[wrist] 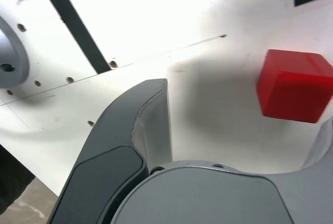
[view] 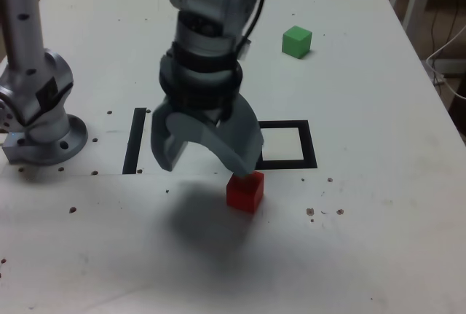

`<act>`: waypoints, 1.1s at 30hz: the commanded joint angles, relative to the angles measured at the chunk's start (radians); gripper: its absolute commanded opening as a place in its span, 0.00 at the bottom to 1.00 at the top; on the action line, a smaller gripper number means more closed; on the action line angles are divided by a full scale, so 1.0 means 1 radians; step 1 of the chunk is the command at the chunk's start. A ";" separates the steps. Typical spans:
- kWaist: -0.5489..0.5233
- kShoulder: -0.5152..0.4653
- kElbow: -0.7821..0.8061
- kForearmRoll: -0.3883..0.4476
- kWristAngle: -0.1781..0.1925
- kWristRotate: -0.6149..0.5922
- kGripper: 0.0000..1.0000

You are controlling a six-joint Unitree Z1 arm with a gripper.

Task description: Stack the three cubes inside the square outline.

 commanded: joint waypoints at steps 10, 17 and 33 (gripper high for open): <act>-0.011 0.104 -0.064 -0.013 -0.001 -0.004 0.97; -0.011 0.158 -0.096 -0.007 0.000 -0.003 0.91; -0.015 0.217 -0.151 0.043 0.013 -0.001 0.49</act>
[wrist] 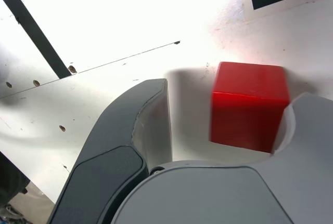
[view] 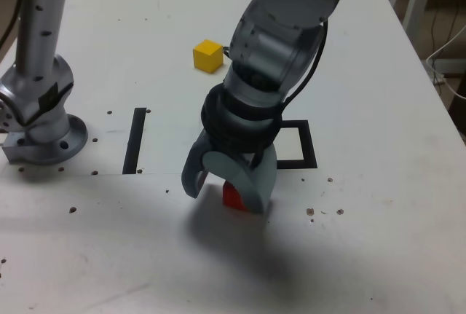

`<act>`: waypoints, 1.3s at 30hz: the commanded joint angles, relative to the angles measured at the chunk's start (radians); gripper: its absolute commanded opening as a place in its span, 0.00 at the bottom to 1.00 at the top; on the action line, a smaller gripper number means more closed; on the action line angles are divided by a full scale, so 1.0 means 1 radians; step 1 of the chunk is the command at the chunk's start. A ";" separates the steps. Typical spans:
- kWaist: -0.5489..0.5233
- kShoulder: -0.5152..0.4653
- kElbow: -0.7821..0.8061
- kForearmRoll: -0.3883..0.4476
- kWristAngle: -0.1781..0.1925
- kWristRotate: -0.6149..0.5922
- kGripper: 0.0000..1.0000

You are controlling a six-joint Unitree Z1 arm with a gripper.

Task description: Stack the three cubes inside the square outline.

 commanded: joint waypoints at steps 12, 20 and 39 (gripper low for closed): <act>-0.012 0.004 -0.022 0.007 0.018 0.005 0.33; -0.012 0.005 -0.019 0.009 0.016 0.005 0.33; 0.050 0.001 -0.058 0.045 0.022 0.005 0.33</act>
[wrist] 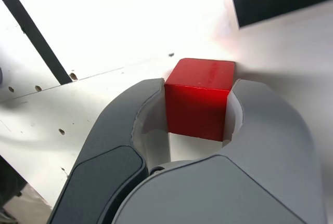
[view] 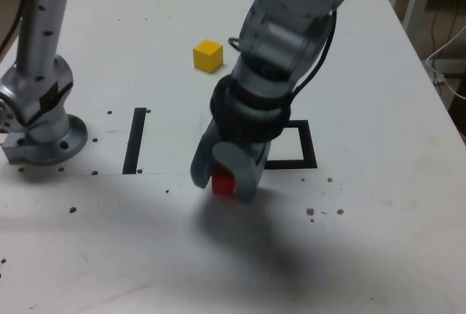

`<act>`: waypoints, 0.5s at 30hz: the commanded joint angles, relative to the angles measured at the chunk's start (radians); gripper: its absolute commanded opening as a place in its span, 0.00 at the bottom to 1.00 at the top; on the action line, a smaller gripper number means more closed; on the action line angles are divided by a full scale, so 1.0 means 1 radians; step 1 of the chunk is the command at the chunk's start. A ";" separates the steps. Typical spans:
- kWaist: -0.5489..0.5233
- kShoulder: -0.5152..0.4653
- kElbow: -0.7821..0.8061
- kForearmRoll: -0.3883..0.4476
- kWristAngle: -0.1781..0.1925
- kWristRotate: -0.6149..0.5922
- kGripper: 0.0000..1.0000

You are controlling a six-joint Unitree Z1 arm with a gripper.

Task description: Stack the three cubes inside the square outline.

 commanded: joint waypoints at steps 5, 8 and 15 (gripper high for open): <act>0.056 0.000 -0.060 0.022 0.002 0.001 0.33; 0.081 0.004 -0.096 0.031 -0.001 0.001 0.33; 0.163 0.021 -0.148 0.051 -0.005 0.002 0.33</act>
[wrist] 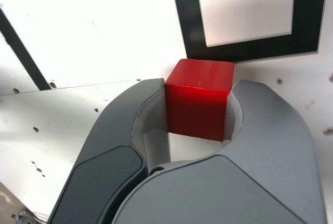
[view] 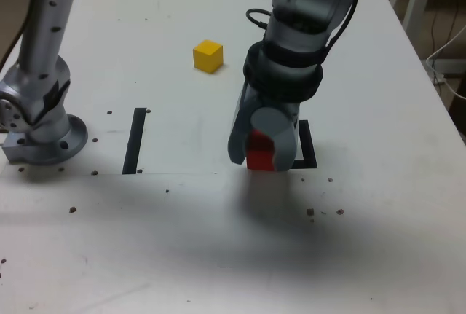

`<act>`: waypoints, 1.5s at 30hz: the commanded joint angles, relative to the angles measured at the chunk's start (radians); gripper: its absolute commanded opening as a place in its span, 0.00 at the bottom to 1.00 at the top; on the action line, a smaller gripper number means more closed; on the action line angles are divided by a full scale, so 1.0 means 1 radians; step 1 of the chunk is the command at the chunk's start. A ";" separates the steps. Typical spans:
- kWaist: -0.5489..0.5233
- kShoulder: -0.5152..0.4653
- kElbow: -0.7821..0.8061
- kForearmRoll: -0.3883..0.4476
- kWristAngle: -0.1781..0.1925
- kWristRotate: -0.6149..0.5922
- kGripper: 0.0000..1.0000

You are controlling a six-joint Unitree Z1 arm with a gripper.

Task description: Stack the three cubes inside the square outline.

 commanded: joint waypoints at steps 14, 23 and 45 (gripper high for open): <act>0.152 0.032 -0.041 0.005 0.011 0.044 0.33; 0.169 0.066 -0.056 -0.004 0.008 0.049 0.33; 0.178 0.091 -0.049 -0.020 -0.010 0.056 0.93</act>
